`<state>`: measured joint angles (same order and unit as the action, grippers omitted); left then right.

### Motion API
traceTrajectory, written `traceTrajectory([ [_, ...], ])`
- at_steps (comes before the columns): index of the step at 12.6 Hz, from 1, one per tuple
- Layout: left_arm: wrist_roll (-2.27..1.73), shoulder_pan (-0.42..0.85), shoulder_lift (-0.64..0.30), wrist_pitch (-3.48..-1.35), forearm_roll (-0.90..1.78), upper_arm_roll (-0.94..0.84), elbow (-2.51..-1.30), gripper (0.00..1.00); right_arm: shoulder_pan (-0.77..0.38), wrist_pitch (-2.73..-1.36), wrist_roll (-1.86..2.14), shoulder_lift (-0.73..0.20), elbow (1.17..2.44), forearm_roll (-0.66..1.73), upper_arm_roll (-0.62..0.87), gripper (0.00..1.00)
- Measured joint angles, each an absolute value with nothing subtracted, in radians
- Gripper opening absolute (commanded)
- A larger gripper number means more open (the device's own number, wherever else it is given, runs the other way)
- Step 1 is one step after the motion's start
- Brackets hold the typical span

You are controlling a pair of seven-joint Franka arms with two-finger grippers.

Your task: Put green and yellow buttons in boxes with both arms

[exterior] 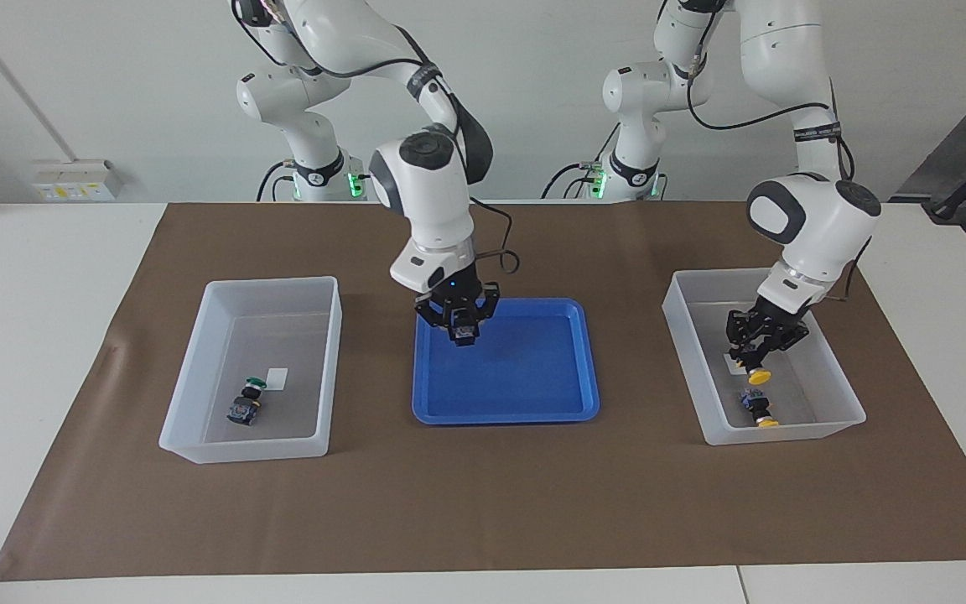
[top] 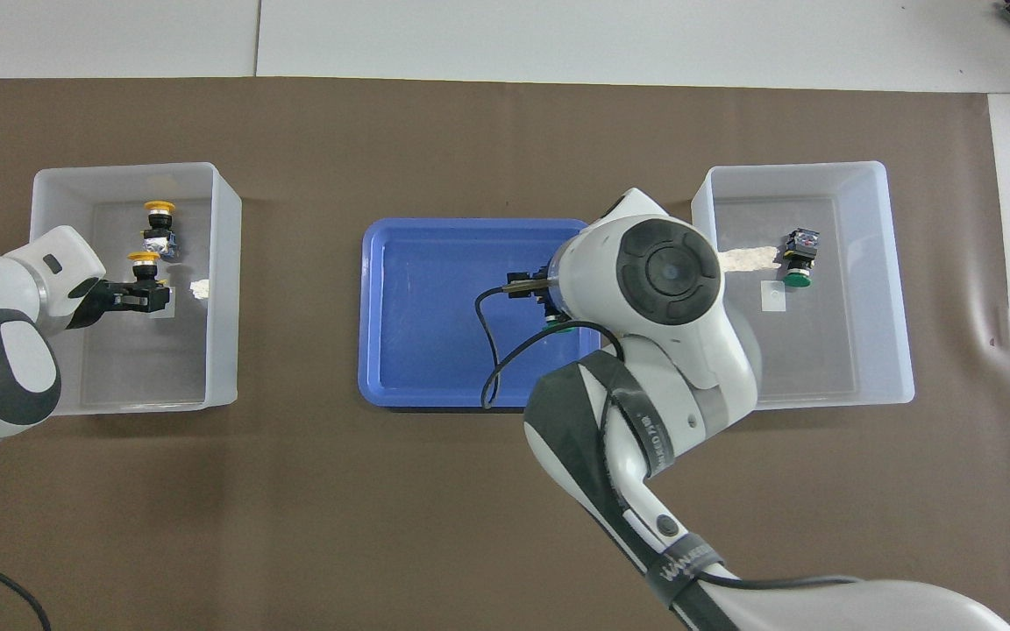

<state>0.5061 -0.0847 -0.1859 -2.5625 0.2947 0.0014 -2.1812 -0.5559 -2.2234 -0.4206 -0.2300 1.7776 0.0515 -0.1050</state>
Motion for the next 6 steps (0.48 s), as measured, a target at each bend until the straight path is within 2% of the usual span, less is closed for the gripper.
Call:
traceTrajectory([
  [1, 0.506, -0.085, -0.194, -2.566, 0.295, 0.0, -2.183, 0.0, -0.504, -2.195, -0.41, -0.197, 1.781, 0.05, -0.106, 0.0],
  [2, 0.506, -0.084, -0.198, -2.568, 0.295, -0.001, -2.185, 0.19, -0.447, -2.186, -0.374, -0.179, 1.786, 0.05, -0.107, 0.0],
  [4, 0.506, -0.082, -0.199, -2.568, 0.295, -0.005, -2.187, 1.0, -0.333, -2.185, -0.251, -0.176, 1.798, 0.05, -0.108, 0.0],
  [6, 0.508, -0.081, -0.199, -2.57, 0.295, -0.007, -2.185, 1.0, -0.244, -2.186, -0.144, -0.18, 1.826, 0.05, -0.109, 0.0],
])
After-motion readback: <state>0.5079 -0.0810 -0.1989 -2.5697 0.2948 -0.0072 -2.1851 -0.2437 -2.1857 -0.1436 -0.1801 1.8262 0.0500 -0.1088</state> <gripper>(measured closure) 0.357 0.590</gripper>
